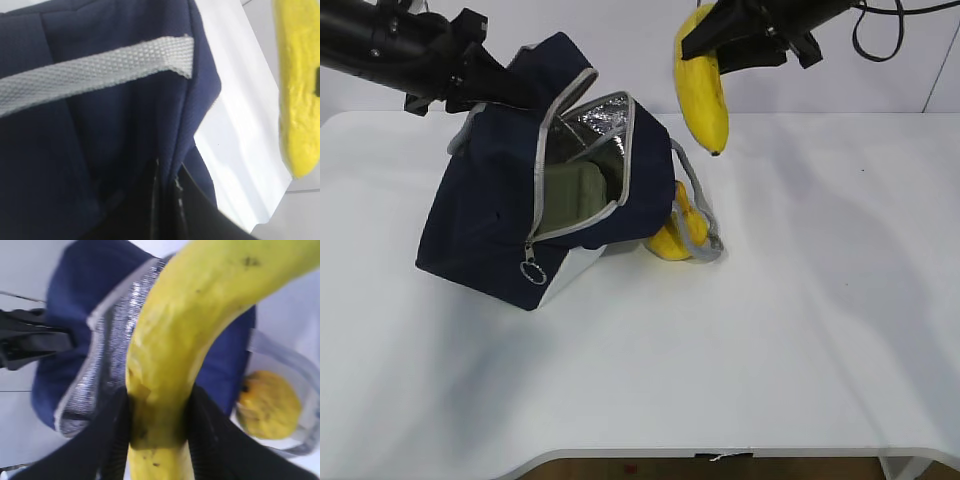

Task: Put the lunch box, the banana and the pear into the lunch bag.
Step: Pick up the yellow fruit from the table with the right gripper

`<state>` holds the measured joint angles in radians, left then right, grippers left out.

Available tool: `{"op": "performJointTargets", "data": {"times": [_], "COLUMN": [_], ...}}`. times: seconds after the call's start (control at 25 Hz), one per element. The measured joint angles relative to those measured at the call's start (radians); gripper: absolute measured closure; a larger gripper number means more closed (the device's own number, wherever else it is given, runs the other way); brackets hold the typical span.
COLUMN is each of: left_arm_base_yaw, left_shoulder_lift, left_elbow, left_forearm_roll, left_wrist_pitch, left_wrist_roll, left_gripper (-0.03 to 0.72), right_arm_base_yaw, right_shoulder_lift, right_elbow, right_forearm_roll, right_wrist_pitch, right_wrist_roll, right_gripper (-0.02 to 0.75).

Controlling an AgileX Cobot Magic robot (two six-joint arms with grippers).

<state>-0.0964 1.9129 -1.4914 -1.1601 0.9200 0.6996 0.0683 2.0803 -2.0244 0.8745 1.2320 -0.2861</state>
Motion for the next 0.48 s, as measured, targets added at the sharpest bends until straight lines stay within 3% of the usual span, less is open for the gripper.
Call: {"op": "performJointTargets", "data": {"times": [0.48], "left_arm_base_yaw": [0.0], "left_shoulder_lift": [0.0], "left_elbow": [0.0], "left_forearm_roll": [-0.007], "left_wrist_pitch": [0.004], "left_wrist_roll": [0.001], "left_gripper": [0.696], "right_arm_base_yaw": [0.147], "right_shoulder_lift": [0.022], "right_elbow": [-0.002], "right_forearm_roll": [0.078], "right_wrist_pitch": [0.0], "right_wrist_roll": [-0.052], "right_gripper": [0.47]}}
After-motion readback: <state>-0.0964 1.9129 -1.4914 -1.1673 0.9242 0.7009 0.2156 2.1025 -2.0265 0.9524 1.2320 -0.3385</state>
